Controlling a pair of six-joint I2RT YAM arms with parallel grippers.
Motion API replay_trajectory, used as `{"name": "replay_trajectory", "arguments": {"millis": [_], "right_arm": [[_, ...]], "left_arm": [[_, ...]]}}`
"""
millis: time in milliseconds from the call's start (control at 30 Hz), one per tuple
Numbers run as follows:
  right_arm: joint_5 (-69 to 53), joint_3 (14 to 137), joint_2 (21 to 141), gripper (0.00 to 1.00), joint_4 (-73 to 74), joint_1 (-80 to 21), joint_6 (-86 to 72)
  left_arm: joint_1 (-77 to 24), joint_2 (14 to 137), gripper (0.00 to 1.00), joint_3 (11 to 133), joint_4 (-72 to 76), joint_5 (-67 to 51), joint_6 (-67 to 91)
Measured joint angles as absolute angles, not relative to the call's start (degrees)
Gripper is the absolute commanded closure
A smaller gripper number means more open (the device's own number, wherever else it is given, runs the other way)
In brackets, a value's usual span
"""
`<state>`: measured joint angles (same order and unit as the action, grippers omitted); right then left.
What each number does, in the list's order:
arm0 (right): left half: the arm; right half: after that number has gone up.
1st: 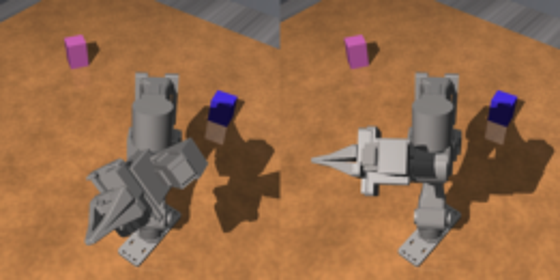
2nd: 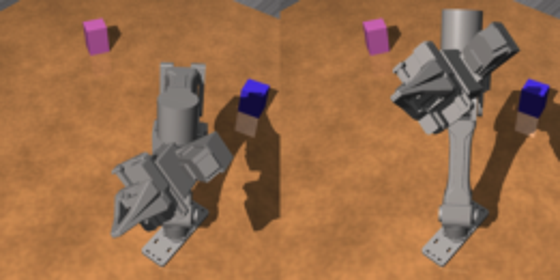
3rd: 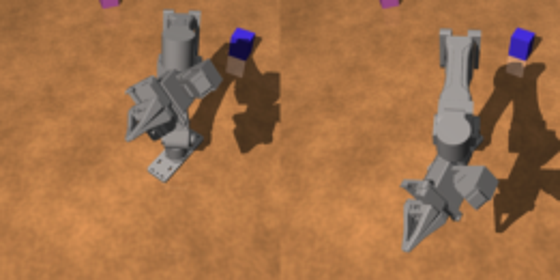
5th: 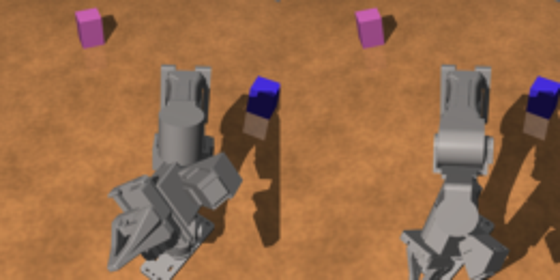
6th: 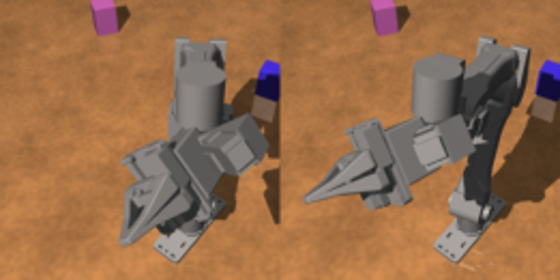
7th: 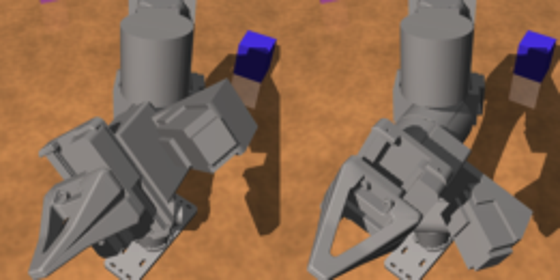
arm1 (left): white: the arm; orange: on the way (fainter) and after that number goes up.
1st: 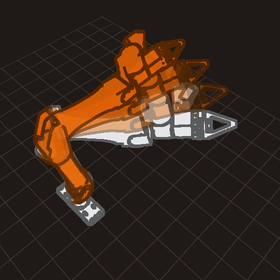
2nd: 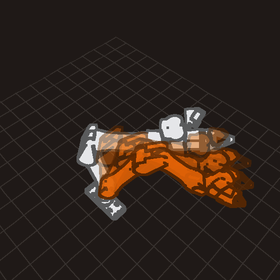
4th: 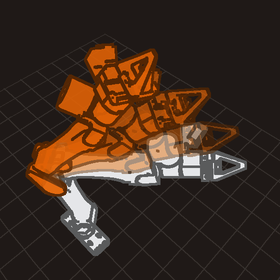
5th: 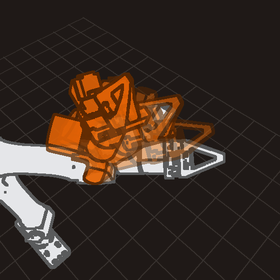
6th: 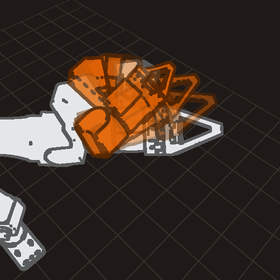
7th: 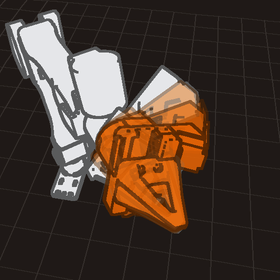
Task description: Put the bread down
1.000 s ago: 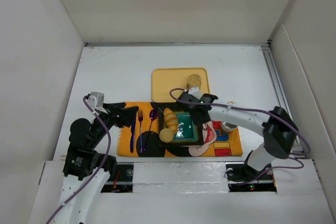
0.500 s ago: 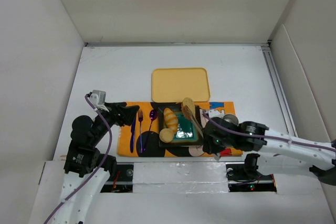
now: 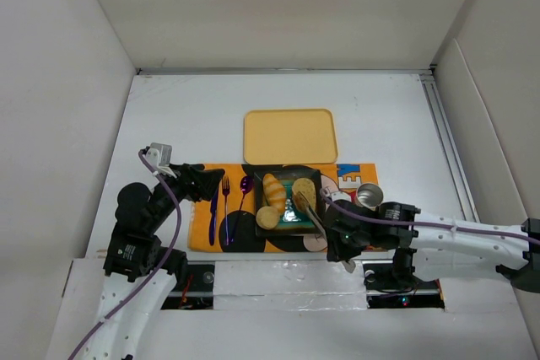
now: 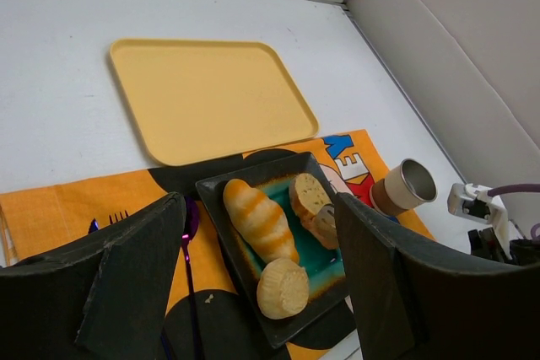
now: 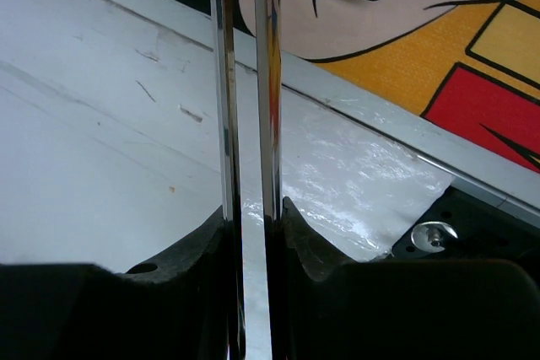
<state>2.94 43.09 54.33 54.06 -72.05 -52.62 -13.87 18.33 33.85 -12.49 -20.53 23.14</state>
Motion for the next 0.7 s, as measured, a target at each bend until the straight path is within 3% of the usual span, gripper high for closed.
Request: {"name": "replay_trajectory", "arguments": {"millis": [233,300,467,600,700], "right_arm": [[1.9,43.1,55.1,0.56,52.2,-72.1,-51.1],[1.7,43.5,54.8,0.53,52.2,-72.1,-50.8],[3.2,45.0,53.6,0.51,51.6,-72.1,-50.5],[6.4,47.8,55.4,0.57,51.5,-71.2,-49.1],[8.3,51.7,57.1,0.57,50.1,-64.8,-45.0]], "left_arm": [[-13.9,18.3,0.34,33.8,-12.5,-20.6,23.1],[-13.9,18.3,0.34,33.8,-12.5,-20.6,23.1],[-13.9,18.2,0.33,33.8,-12.5,-20.6,23.1],[-13.9,17.9,0.33,33.8,-12.5,-20.7,23.1],[-13.9,17.4,0.33,33.8,-12.5,-20.8,23.1]]}}
